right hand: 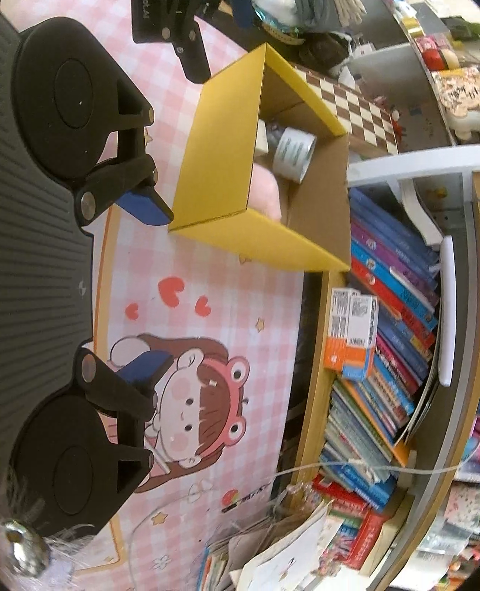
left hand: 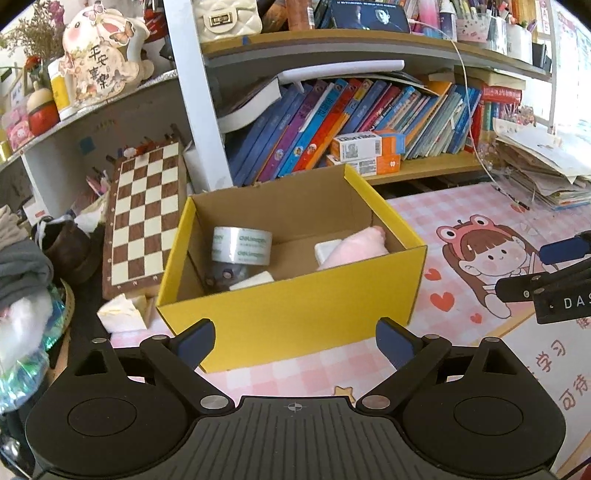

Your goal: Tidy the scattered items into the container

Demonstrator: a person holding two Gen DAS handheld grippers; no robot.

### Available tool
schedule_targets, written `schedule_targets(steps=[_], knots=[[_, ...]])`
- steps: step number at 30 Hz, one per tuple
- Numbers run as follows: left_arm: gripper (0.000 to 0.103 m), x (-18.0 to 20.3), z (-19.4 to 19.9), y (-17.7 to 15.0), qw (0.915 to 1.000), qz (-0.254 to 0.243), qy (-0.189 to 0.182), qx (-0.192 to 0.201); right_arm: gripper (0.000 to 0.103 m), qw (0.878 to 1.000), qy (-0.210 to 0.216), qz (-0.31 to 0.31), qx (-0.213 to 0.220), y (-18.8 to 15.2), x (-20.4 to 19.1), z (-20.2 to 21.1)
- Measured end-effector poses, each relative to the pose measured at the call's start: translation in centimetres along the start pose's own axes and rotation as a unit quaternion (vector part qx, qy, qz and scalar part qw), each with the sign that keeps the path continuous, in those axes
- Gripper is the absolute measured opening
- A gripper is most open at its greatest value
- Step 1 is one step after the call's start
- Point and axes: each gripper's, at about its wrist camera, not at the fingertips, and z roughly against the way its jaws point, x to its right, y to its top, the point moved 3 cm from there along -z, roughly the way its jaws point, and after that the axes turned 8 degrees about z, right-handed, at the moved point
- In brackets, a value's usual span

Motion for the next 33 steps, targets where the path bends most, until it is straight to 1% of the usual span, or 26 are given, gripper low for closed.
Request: schedule_targets(steps=[6, 9, 20, 33], knots=[[0.096, 0.8, 0.1, -0.2, 0.9998, 0.017, 0.002, -0.007, 0.08, 1.0, -0.015, -0.006, 0.005, -0.6, 0.6, 0.2], [0.096, 1.0, 0.2, -0.2, 0.9993, 0.036, 0.002, -0.007, 0.084, 1.0, -0.022, -0.011, 0.01, -0.8, 0.7, 0.5], [0.096, 1.0, -0.2, -0.3, 0.998, 0.059, 0.022, -0.011, 0.09, 0.999, -0.033, -0.017, 0.006, -1.3, 1.5, 0.5], [0.097, 3.2, -1.0, -1.5, 0.9971, 0.054, 0.0, -0.053, 0.092, 0.999, -0.037, -0.02, -0.008, -2.3, 1.8, 0.2]])
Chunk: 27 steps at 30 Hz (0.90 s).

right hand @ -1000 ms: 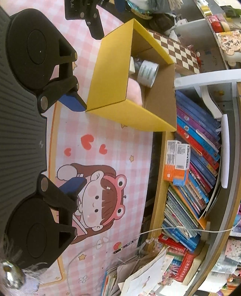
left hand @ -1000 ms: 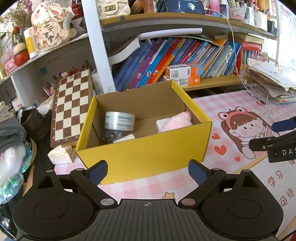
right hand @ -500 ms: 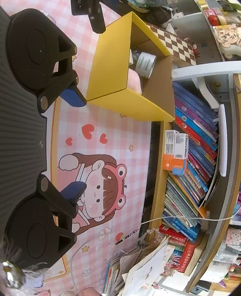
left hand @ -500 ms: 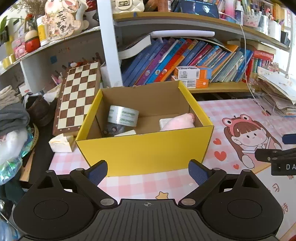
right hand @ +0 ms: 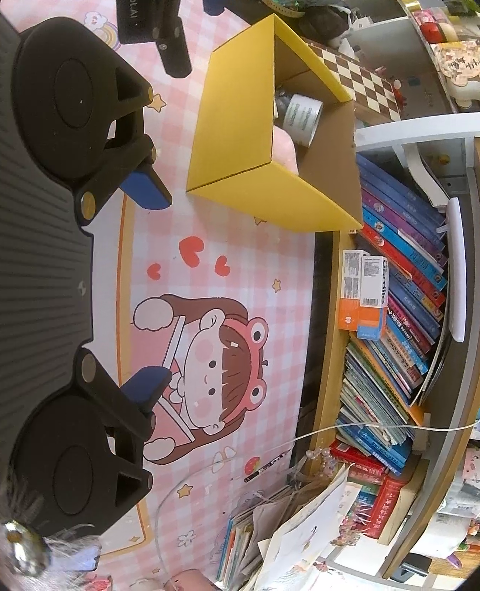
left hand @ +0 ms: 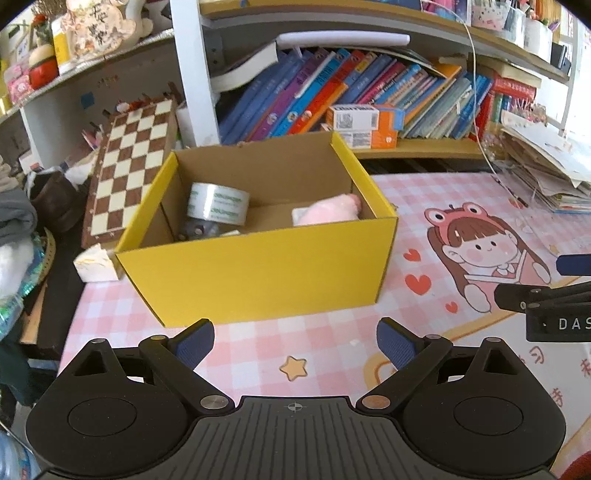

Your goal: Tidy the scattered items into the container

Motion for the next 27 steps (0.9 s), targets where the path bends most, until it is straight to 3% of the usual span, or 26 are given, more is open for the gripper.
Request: schedule_targets(steps=[14, 27], knots=[[0.102, 0.31, -0.24, -0.4, 1.0, 0.001, 0.002, -0.008, 0.094, 1.0, -0.006, 0.004, -0.002, 0.02, 0.03, -0.02], [0.102, 0.13, -0.31, 0.08, 1.0, 0.002, 0.009, -0.002, 0.103, 1.0, -0.004, -0.003, -0.003, 0.05, 0.14, -0.28]])
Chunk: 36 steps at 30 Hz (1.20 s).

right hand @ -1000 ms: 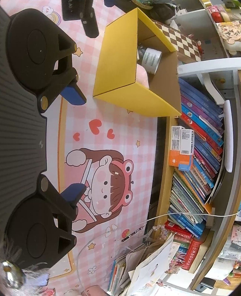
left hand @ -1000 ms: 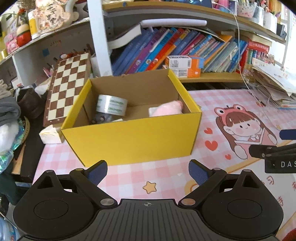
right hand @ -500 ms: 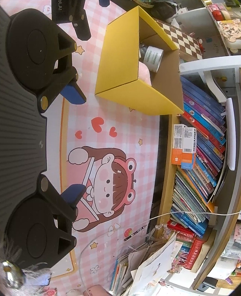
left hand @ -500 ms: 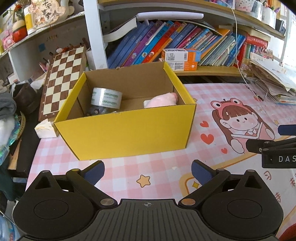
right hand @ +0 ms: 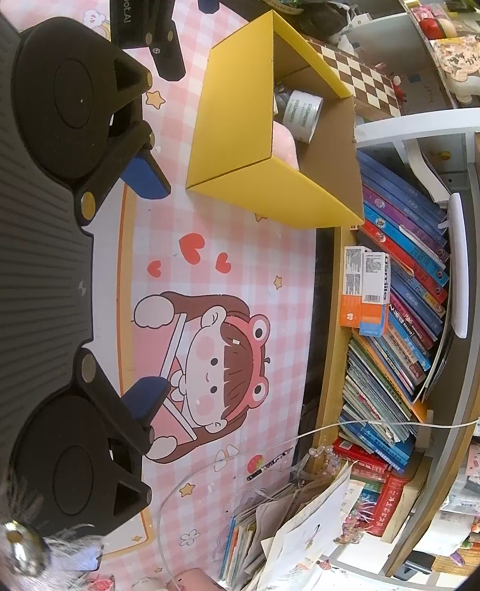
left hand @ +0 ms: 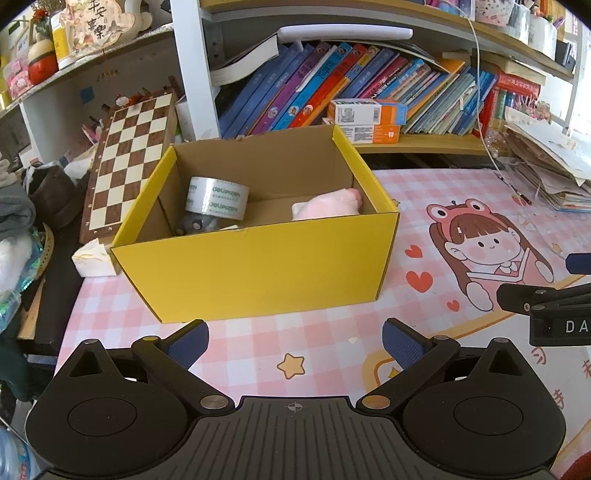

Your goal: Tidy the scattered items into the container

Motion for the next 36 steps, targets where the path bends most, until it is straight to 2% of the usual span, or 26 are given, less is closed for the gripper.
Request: schedule_targets(steps=[36], knots=[[0.102, 0.08, 0.37, -0.05, 1.0, -0.003, -0.001, 0.003, 0.103, 1.0, -0.012, 0.001, 0.003, 0.03, -0.14, 0.05]])
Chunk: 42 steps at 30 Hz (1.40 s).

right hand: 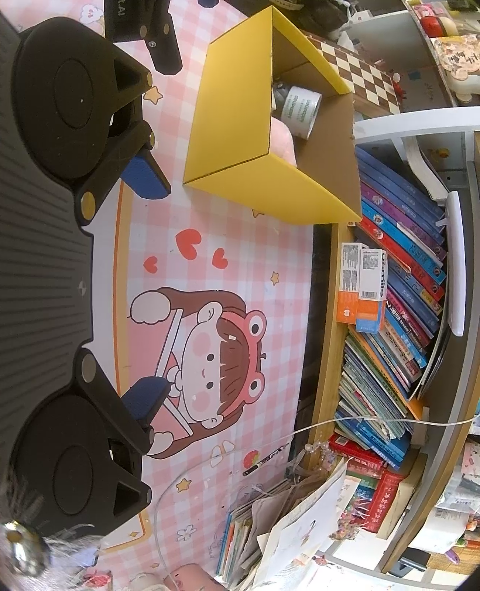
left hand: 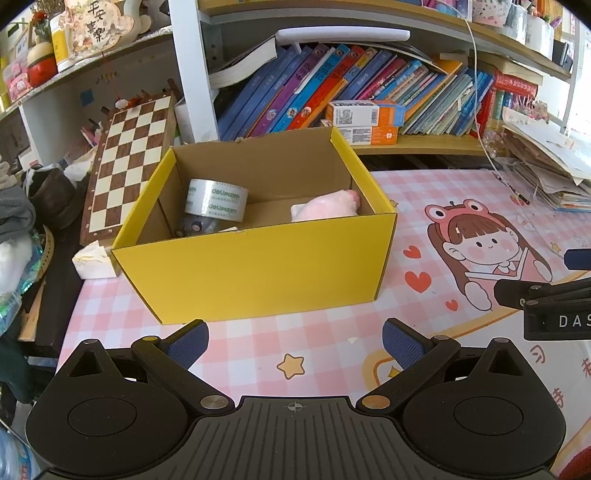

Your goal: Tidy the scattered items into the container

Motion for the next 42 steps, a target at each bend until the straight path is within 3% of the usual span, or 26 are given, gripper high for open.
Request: schedule_targets(steps=[42], knots=[[0.102, -0.21, 0.35, -0.3, 1.0, 0.001, 0.003, 0.003, 0.103, 1.0, 0.008, 0.009, -0.001, 0.02, -0.37, 0.03]])
